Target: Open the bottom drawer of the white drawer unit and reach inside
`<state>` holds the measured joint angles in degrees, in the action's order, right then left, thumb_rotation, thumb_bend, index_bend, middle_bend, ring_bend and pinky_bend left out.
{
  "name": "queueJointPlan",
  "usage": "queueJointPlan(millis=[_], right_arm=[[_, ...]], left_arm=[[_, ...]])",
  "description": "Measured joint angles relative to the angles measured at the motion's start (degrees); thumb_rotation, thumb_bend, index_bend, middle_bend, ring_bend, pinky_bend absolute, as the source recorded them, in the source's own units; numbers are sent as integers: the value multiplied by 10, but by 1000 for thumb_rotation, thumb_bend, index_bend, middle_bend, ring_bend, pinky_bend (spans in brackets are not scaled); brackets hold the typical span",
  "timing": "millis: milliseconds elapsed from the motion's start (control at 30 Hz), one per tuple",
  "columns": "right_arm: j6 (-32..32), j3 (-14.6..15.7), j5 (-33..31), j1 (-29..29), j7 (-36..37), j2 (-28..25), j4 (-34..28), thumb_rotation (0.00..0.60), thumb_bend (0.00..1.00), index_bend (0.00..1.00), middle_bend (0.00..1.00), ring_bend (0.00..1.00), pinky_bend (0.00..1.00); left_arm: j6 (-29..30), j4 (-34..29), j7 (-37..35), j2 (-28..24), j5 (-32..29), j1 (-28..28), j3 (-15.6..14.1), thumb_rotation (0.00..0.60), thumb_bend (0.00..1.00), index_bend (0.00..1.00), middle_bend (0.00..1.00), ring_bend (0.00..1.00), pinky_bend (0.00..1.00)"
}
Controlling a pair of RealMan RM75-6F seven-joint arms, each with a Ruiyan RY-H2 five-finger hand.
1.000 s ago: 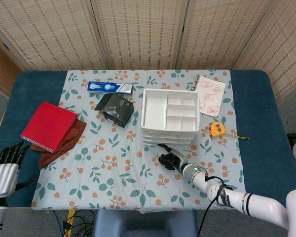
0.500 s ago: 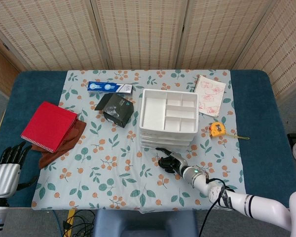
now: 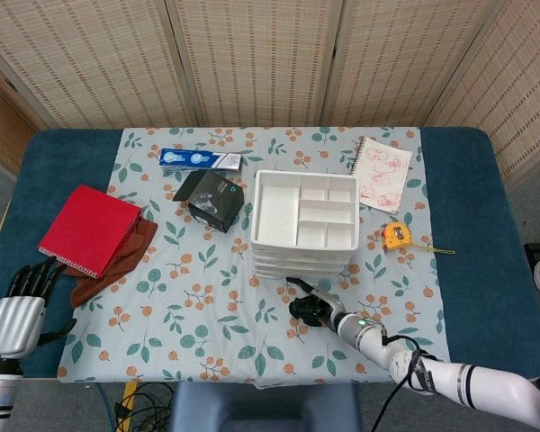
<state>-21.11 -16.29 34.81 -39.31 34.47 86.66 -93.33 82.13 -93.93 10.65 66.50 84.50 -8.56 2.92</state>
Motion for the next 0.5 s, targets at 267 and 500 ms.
queueJointPlan(millis=[267,500], right_arm=[[7,-4,40,21,-6,-22,-45,600,811,0,742,1000,992],[-60,-7,145,63,-50,-57,-106,600,811,0,734,1000,992]], left_arm=[[-2,-7,4,-2,1,-5,2,600,176,111,58,79,77],[1,-4,-3,1,9,-7,2,600,176,120,58,79,77]])
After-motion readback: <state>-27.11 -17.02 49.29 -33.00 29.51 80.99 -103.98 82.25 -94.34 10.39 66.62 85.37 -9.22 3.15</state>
